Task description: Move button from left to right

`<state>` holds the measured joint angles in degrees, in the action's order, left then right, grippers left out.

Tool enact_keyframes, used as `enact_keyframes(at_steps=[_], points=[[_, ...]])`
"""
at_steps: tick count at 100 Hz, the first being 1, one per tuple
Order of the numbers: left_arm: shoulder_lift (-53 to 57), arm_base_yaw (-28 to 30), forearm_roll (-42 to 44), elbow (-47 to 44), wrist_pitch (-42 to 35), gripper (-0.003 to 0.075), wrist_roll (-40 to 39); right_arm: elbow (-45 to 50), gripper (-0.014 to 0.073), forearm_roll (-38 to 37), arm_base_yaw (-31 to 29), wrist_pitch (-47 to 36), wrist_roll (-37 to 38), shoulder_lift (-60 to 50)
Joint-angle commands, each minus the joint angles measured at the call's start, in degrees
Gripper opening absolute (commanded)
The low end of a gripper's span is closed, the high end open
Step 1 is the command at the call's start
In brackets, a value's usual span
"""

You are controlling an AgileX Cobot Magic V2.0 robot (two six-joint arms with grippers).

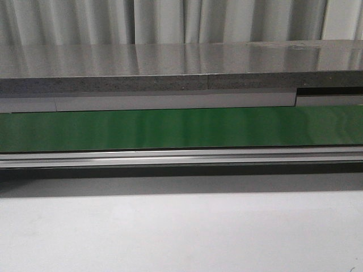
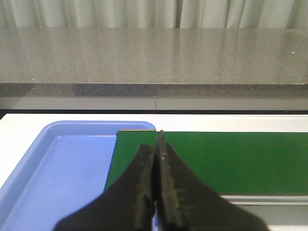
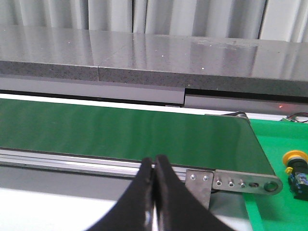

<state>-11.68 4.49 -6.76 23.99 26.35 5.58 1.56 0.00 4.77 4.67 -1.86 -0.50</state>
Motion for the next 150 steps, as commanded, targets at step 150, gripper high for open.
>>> enact_keyframes(at_steps=[150], points=[[13.7,-5.2,10.1,-24.0,-24.2,-0.0020,-5.1,-0.9,-0.0067,-0.6,0.1,-4.3,0.0,-1.3]])
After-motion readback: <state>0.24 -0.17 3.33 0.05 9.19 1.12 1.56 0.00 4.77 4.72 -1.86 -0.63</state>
